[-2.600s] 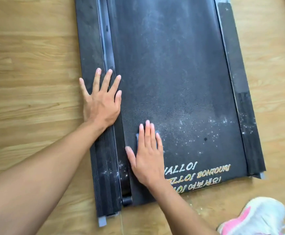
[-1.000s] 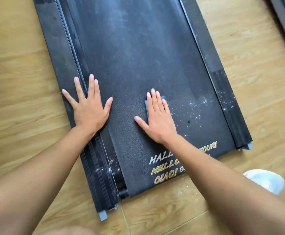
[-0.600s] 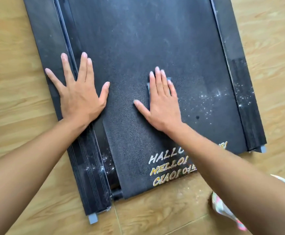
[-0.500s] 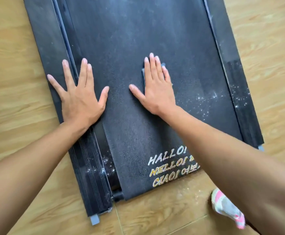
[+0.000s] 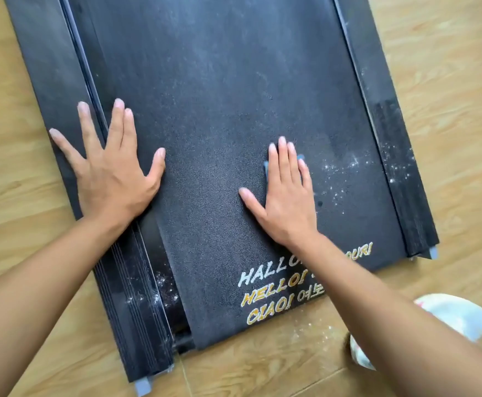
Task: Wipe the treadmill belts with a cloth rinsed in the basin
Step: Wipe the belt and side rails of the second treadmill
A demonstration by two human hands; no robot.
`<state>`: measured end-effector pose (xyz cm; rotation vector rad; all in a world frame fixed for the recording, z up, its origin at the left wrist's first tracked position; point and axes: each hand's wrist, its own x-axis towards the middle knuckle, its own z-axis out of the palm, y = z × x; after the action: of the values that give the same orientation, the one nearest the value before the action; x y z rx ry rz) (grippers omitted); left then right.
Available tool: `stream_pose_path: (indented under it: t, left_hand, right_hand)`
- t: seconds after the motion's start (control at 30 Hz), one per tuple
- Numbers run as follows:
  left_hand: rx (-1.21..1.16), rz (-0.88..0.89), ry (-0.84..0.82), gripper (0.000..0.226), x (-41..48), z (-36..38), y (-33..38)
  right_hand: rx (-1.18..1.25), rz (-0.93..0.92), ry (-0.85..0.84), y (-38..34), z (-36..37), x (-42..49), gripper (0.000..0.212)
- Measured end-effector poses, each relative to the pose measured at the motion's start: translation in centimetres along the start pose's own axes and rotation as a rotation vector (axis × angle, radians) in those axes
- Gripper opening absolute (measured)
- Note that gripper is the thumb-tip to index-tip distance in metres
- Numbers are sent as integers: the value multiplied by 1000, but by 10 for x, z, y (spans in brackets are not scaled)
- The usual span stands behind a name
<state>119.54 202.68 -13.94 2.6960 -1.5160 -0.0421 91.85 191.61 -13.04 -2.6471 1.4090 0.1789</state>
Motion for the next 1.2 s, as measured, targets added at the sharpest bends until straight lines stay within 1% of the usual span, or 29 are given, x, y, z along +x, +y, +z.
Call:
stream_pose_path:
  t: [0.07, 0.13, 0.17, 0.23, 0.33, 0.4, 0.43, 0.5, 0.57, 0.63, 0.7, 0.73, 0.77, 0.83, 0.97, 1.03, 1.1, 1.13, 1.2]
  left_hand:
    - [6, -5, -16, 81, 0, -3, 1]
    - [4, -1, -47, 82, -1, -6, 2]
    - [8, 0, -73, 83, -1, -9, 2]
    - [1, -5, -120, 84, -2, -17, 3]
    - [-9, -7, -153, 84, -1, -24, 7]
    - [-17, -5, -153, 84, -1, -23, 6]
    - [-12, -5, -140, 84, -2, -20, 4]
    - [-17, -5, -83, 84, -1, -13, 3]
    - [-41, -18, -26, 84, -2, -7, 3]
    - [-69, -9, -2, 83, 3, 7, -1]
    - [-136, 16, -18, 84, 10, 26, -14]
    - [-173, 21, -35, 85, 12, 33, -20]
    - [-197, 15, -65, 87, 13, 35, -22]
    - [-186, 10, -86, 87, 11, 34, -21]
    - [-196, 10, -108, 86, 10, 20, -14]
    - [-235, 53, -128, 84, 8, 24, -20]
    - [-285, 61, -97, 83, 11, 34, -27]
    - [-325, 59, -47, 84, 14, 42, -28]
    - [-424, 67, 30, 84, 16, 55, -24]
  right_hand:
    - [-7, 32, 37, -9, -10, 54, 98]
    - [0, 33, 17, -11, -13, 61, 96]
    - [18, 13, -5, -7, -13, 47, 94]
    - [15, -27, -78, 12, -10, -13, 89]
    - [-8, -58, -173, 46, -1, -137, 83]
    - [-14, -73, -234, 62, -2, -181, 84]
    - [0, -78, -251, 64, -2, -179, 85]
    - [14, -58, -191, 58, -3, -134, 89]
    - [22, -18, -97, 43, -7, -56, 94]
    - [19, 29, 14, 34, -14, 36, 97]
    - [18, 61, 35, 27, -29, 106, 98]
    - [14, 50, 26, 29, -33, 122, 98]
    - [17, 31, 2, 34, -33, 124, 98]
    - [27, -9, -52, 50, -28, 81, 96]
    - [21, -29, -165, 99, -9, -107, 90]
    - [21, -36, -207, 113, -5, -171, 89]
    - [25, -47, -211, 122, -3, -159, 91]
    - [15, -44, -195, 121, -4, -131, 92]
    - [-4, -37, -96, 110, -10, -50, 93]
